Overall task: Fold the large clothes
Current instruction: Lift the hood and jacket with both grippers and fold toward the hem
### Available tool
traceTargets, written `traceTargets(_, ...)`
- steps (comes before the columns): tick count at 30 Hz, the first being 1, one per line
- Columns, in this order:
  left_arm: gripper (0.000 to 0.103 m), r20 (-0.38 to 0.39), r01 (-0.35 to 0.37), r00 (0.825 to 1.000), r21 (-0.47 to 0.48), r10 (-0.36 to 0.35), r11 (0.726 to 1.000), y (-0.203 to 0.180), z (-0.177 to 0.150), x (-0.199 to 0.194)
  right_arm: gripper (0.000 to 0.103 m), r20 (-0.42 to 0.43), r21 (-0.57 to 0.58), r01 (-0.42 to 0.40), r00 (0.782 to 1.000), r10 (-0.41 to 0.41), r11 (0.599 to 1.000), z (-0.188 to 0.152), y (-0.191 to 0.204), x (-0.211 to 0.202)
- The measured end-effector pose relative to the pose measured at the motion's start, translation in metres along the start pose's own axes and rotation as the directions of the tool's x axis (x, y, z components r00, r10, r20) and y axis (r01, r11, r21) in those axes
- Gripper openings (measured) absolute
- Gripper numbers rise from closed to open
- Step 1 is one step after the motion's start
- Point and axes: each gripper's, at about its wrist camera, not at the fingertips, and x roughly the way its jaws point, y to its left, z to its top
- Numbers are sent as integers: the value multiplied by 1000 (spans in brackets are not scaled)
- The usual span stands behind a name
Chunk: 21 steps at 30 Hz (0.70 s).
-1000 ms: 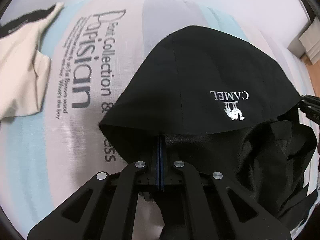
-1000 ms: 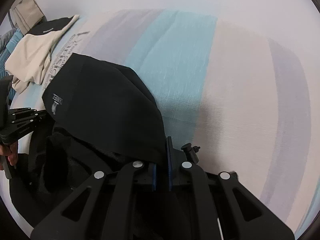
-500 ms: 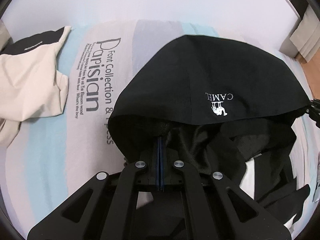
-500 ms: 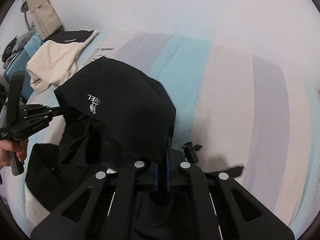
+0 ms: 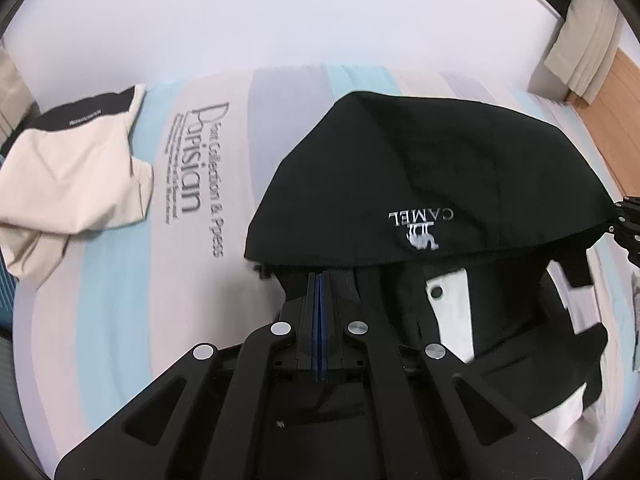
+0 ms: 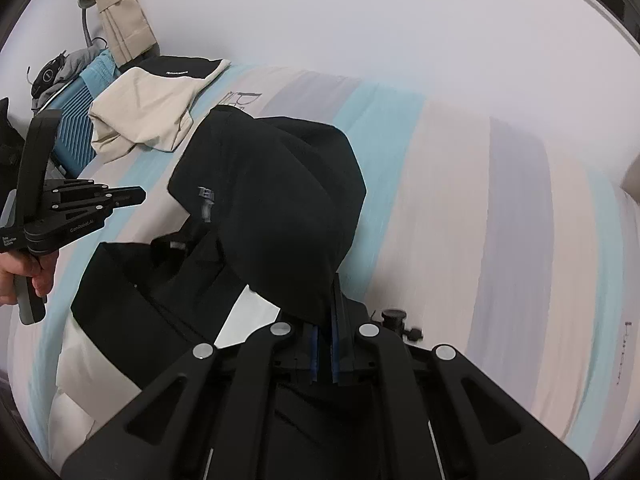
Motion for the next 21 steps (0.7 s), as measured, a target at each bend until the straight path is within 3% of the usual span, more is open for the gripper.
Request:
traceTargets(10, 0, -9, 14, 1000, 0, -14, 1000, 1, -38, -18, 3, 25, -14, -39, 999, 40, 999, -27, 26, -28)
traceTargets(21, 0, -17, 70, 997, -9, -70, 998, -15, -107, -53, 2, 21, -7, -61, 998, 61, 998, -106, 66, -53)
